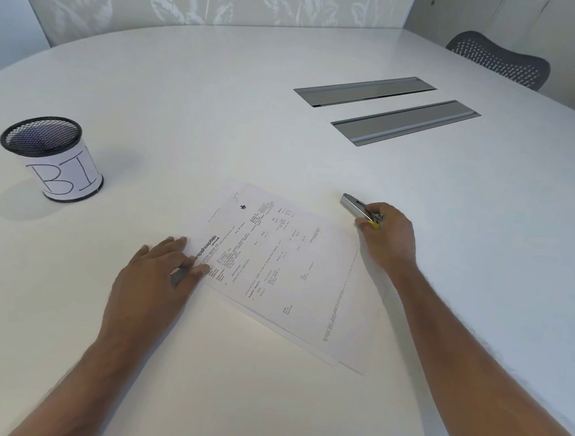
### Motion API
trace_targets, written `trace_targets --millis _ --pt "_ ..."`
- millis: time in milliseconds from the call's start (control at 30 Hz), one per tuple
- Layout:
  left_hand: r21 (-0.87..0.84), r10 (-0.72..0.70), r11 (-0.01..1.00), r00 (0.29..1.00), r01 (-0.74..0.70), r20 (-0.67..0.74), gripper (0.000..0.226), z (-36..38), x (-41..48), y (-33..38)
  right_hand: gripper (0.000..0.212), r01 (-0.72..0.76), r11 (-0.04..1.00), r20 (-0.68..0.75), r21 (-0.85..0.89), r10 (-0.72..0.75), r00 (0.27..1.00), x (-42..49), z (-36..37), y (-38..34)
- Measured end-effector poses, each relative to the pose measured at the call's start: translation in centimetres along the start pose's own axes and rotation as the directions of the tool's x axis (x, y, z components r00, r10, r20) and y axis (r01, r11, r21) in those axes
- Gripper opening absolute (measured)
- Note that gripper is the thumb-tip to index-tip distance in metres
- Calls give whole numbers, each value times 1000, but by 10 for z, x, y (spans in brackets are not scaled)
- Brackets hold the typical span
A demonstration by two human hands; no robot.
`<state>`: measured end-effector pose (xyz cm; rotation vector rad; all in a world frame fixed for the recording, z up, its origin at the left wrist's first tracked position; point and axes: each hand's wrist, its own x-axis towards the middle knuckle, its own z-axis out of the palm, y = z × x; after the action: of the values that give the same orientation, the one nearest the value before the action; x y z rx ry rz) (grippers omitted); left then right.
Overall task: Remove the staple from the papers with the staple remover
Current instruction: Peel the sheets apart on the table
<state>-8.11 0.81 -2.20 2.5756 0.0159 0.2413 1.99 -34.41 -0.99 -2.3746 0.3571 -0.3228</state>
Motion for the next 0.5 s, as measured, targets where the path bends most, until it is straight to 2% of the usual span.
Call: trace_targets --millis 133,200,333,500 --pt "2 -12 1000 1000 12 -1 25 0 -1 1 46 161 978 -43 -130 -168 985 -28 2 -9" --pt "0 -21 1000 1000 21 -3 24 -1 -1 2 56 227 957 45 -179 -222 974 -49 8 -18" --pt "-6 -41 999 999 41 -2 23 -3 -2 5 82 277 885 317 -373 -159 935 -80 29 -33" --pt "-23 -58 998 998 58 3 23 -3 -2 6 90 335 847 354 -412 -190 916 -96 46 -47"
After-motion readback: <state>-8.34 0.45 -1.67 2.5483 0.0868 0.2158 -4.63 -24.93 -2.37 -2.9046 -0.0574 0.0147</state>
